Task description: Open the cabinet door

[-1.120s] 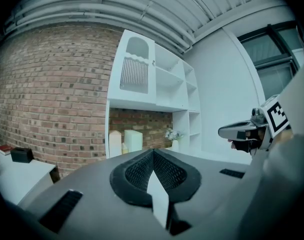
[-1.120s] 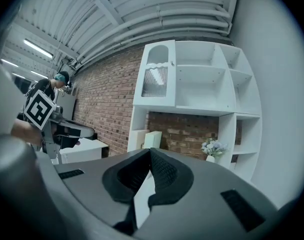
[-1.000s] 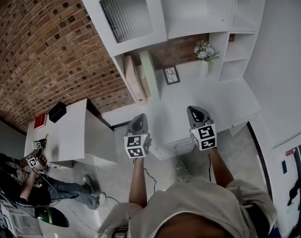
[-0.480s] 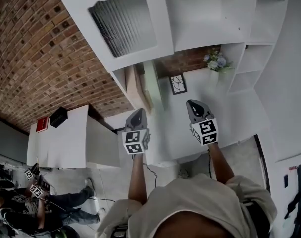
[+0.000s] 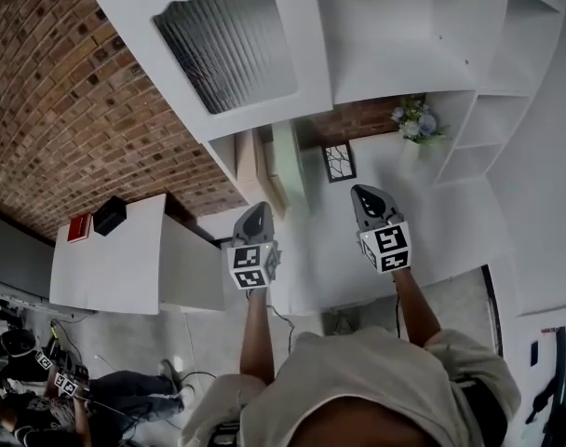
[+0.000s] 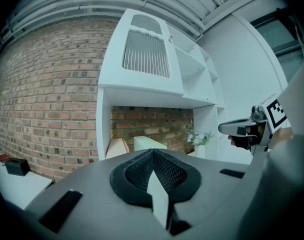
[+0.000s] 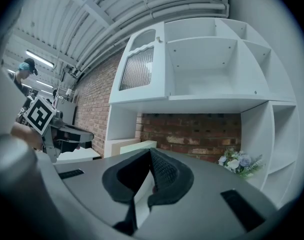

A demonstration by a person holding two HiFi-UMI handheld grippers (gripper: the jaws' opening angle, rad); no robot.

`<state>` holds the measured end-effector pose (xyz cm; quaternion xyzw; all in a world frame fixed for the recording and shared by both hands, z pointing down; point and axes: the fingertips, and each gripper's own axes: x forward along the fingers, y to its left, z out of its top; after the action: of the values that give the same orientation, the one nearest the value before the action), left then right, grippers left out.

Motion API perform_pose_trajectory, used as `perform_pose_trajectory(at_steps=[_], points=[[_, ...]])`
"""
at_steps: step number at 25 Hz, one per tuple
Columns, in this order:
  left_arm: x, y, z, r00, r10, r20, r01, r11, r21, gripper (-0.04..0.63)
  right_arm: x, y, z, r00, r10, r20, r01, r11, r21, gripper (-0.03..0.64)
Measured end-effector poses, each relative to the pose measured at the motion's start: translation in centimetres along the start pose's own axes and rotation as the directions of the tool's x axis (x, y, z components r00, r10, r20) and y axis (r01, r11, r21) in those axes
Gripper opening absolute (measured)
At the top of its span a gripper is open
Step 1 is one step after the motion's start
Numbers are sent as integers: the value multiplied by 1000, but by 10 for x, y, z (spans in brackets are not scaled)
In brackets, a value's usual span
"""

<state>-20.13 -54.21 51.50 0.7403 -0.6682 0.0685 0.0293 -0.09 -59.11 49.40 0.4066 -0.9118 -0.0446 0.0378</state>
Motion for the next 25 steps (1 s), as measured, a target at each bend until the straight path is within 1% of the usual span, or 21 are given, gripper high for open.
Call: perform_pose_trajectory(at_steps=[3, 6, 13, 17, 22, 25], points=[[1, 4, -4, 1000, 3, -9, -3, 1000, 1, 26, 6, -1, 5, 1000, 0, 8, 0, 1000, 4, 14], [-1, 12, -10, 1000, 5, -24, -5, 1000, -2, 26, 15, -1, 22, 999, -5, 33, 5, 1000, 4, 14], [0, 27, -5, 1000, -15, -12, 15, 1000, -10, 26, 37, -7, 89, 993, -33, 117, 40, 997, -63, 14], [0, 29, 4, 999, -41, 13, 42, 999, -12, 26, 52, -11, 124, 990, -52, 133, 63, 995, -82, 14], [-1, 31, 5, 998, -62, 17, 62, 998, -14, 26, 63, -17, 159, 986, -48, 159, 63, 994, -92, 14], [-4, 36, 4, 998, -66, 16, 67, 998, -15, 26, 71, -23, 181, 983, -43, 177, 55, 996, -65, 15]])
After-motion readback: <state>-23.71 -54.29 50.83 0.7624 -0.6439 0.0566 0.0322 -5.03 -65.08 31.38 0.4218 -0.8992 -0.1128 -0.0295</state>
